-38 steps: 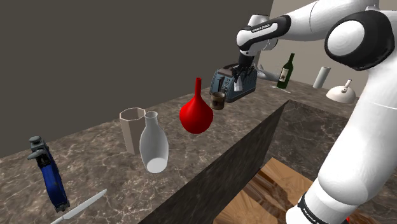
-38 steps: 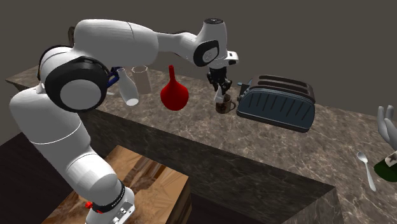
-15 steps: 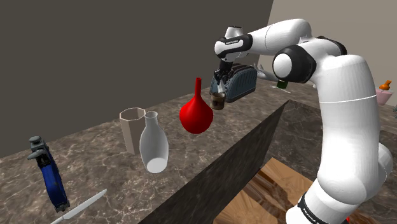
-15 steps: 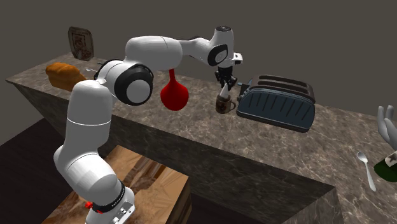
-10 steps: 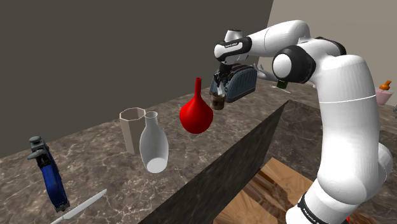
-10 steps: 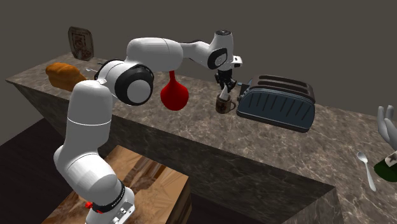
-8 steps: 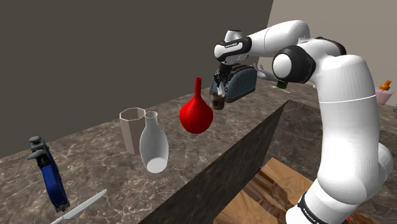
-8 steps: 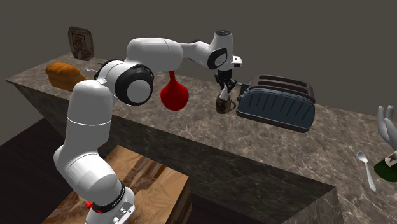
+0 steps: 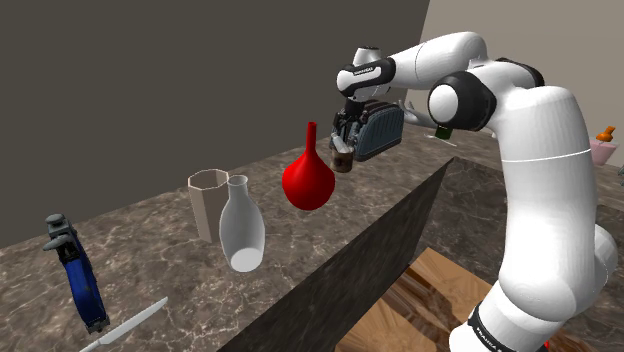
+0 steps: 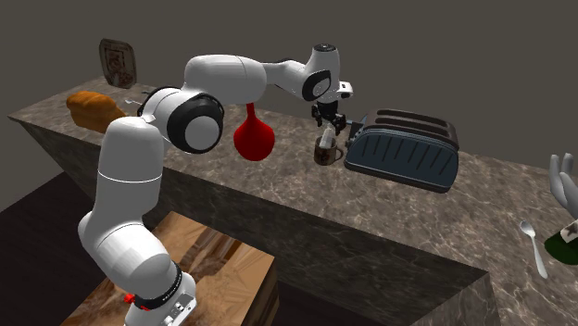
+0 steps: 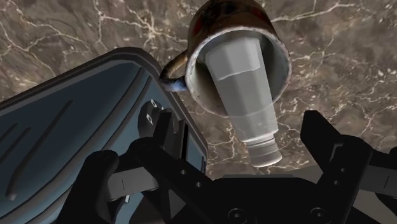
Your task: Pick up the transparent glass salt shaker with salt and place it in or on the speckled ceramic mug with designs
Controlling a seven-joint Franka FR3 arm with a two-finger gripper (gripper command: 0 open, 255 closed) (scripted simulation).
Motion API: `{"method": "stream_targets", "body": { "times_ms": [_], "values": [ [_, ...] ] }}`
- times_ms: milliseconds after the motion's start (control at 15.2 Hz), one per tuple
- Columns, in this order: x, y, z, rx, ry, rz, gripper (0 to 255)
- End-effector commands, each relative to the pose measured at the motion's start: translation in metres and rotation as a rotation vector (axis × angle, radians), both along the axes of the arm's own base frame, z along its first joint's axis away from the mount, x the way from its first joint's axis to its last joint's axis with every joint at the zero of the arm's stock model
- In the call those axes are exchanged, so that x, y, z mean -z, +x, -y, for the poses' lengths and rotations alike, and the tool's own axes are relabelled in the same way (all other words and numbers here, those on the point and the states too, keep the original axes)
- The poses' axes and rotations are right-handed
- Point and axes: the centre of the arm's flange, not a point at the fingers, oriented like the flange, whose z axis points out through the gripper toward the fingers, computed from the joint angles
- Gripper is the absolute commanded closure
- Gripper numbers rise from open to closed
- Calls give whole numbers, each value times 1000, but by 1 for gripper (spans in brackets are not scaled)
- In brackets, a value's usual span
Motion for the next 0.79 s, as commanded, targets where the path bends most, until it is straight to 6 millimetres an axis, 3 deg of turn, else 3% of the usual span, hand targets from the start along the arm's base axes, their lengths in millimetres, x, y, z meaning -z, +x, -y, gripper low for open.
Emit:
{"method": "stream_targets", "body": {
  "times_ms": [0,198,726],
  "values": [
    [-13,-3,-1,0,0,0,0],
    [-49,-10,-5,0,0,0,0],
    [-49,-10,-5,0,0,0,0]
  ]
}}
